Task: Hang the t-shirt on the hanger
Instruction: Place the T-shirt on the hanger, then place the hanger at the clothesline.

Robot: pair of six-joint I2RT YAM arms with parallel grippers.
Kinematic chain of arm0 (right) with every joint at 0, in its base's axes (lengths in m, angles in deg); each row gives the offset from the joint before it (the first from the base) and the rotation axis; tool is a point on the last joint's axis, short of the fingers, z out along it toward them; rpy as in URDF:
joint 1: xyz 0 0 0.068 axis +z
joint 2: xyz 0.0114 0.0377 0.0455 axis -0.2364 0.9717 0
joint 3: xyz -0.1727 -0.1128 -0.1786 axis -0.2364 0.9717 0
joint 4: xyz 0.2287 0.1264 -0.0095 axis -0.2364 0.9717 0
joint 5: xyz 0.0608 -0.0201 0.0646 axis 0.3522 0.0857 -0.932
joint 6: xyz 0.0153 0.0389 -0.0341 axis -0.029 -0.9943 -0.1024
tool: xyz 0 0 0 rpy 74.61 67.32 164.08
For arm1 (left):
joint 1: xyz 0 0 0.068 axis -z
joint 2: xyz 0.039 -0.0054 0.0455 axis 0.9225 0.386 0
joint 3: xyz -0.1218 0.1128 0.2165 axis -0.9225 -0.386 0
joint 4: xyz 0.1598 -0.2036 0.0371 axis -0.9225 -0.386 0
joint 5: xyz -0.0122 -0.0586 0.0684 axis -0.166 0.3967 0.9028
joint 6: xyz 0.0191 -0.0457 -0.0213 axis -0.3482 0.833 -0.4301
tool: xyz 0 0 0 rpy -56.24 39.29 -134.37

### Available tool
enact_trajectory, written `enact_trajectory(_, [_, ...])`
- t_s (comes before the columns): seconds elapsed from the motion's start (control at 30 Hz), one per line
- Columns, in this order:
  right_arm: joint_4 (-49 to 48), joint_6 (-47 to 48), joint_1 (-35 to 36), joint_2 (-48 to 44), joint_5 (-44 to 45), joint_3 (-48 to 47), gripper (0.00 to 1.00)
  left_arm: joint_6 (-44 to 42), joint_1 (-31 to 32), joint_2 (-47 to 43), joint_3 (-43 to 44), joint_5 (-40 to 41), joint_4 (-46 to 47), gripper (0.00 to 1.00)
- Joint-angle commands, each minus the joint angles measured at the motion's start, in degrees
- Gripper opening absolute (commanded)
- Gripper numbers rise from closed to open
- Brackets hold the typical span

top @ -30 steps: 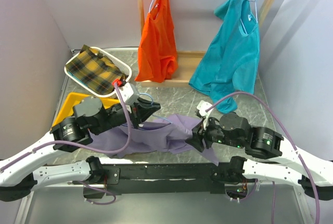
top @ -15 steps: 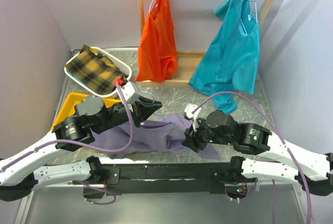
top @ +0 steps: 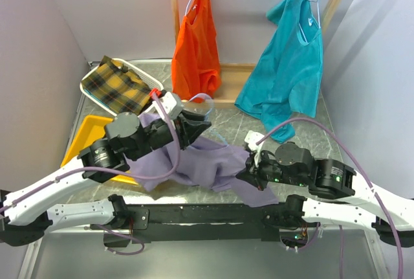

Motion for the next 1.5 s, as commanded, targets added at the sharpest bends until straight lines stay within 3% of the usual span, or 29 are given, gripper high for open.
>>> enact_trajectory(0.0, [-3.29, -2.21, -0.38, -2.12, 3.95, -1.86, 0.00, 1.59, -0.01, 1.65, 3.30, 3.91, 3.36, 0.39])
enact_trajectory(0.03, [-3.11, -2.39, -0.38, -2.12, 4.30, -1.86, 0.00, 1.59, -0.01, 2.70, 4.18, 3.91, 3.19, 0.33])
enact_trajectory(0.1, [-3.11, -2.47, -0.38, -2.20, 4.13, -1.34, 0.00, 1.24, -0.01, 3.67, 4.97, 2.94, 3.45, 0.01])
enact_trajectory(0.13, [-3.29, -2.65, -0.38, -2.38, 4.31, -1.16, 0.00, 1.24, -0.01, 4.37, 5.41, 2.86, 3.63, 0.02])
enact_trajectory(0.17, [-3.55, -2.82, -0.38, -2.55, 4.57, -0.73, 0.00, 1.41, -0.01, 4.81, 5.76, 2.86, 3.63, 0.07])
enact_trajectory(0.2, [-3.38, -3.17, -0.38, -2.90, 5.53, -0.63, 0.00, 1.68, -0.01, 5.25, 6.20, 3.73, 3.02, 0.34])
enact_trajectory(0.27, [-2.59, -3.70, -0.38, -3.34, 6.41, -0.81, 0.00, 2.03, -0.01, 5.78, 6.91, 3.91, 2.75, 0.38])
enact_trajectory(0.37, [-0.58, -4.76, -0.46, -4.14, 8.17, -1.68, 0.00, 2.73, -0.01, 5.00, 6.91, 5.13, 2.84, 0.58])
enact_trajectory(0.43, [0.92, -5.72, -0.38, -4.40, 8.52, -2.04, 0.00, 2.56, -0.01, 4.29, 7.26, 5.40, 2.93, 0.63])
enact_trajectory(0.5, [1.64, -7.39, -0.29, -5.10, 9.40, -2.22, 0.00, 2.91, -0.01, 3.85, 7.79, 5.84, 2.66, 0.76])
enact_trajectory(0.67, [3.38, -9.06, -0.29, -4.58, 9.93, -3.44, 0.00, 3.26, -0.01, 2.01, 7.53, 6.98, 3.28, 0.92])
enact_trajectory(0.87, [10.05, -13.18, -0.29, -1.85, 14.50, -6.69, 0.00, 4.14, -0.01, -0.37, 7.00, 10.41, 3.89, 0.93])
enact_trajectory(1.1, [18.41, -18.99, -0.38, -3.35, 13.54, -9.77, 0.00, 4.75, -0.01, -1.60, 6.30, 11.47, 4.33, 0.89])
enact_trajectory(1.47, [23.70, -26.99, -0.29, -2.73, 11.16, -5.38, 0.00, 9.67, -0.01, 1.74, 4.98, 19.29, 5.21, 0.83])
